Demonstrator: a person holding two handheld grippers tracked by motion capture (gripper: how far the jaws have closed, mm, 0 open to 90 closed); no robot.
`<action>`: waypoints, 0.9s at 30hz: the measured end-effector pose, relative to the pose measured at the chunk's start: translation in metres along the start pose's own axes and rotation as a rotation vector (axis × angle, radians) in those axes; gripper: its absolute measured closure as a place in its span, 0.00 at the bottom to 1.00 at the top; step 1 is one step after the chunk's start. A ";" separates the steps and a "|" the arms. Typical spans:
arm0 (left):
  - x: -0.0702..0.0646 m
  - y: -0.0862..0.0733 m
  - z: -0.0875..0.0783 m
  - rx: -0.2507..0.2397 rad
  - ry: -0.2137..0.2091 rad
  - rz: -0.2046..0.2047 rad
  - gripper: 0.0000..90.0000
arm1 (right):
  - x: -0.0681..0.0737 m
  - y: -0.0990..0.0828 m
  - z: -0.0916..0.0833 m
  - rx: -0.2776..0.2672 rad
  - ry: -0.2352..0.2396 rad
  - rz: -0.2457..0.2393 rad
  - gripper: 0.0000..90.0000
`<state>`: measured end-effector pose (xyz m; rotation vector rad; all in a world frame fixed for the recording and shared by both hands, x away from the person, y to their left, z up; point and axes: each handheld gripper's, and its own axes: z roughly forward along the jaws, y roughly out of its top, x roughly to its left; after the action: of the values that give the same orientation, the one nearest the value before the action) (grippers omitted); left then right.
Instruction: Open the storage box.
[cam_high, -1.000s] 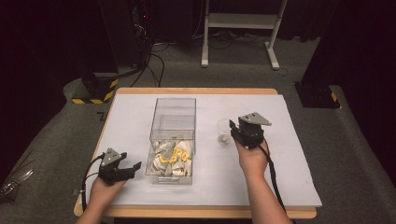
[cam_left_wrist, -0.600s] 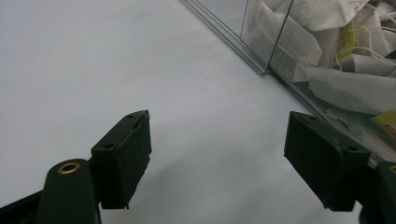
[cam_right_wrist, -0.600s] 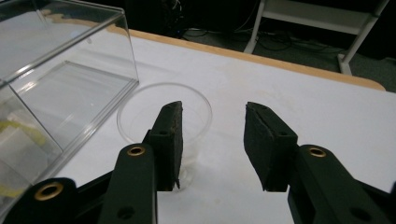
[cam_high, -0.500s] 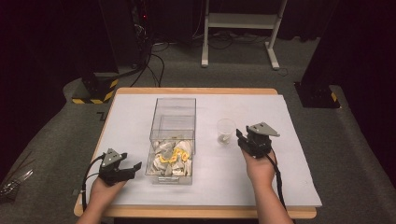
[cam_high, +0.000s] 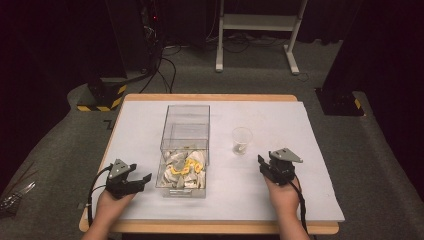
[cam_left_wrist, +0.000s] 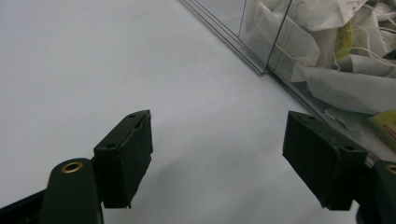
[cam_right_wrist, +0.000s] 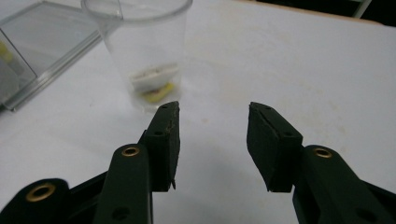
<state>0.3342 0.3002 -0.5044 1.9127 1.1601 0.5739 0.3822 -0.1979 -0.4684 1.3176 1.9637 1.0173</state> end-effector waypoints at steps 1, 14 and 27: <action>-0.001 0.000 0.000 -0.001 0.000 0.002 0.28 | 0.000 -0.004 0.000 0.009 0.001 0.008 0.60; -0.007 0.001 -0.006 -0.022 -0.003 0.012 0.29 | 0.006 -0.037 0.000 0.095 0.032 -0.007 0.58; -0.016 0.008 -0.020 -0.062 -0.025 0.038 0.28 | 0.006 -0.039 0.004 0.144 0.044 -0.009 0.56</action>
<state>0.3167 0.2926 -0.4862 1.8876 1.0793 0.5982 0.3637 -0.2001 -0.5034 1.3720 2.1084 0.9225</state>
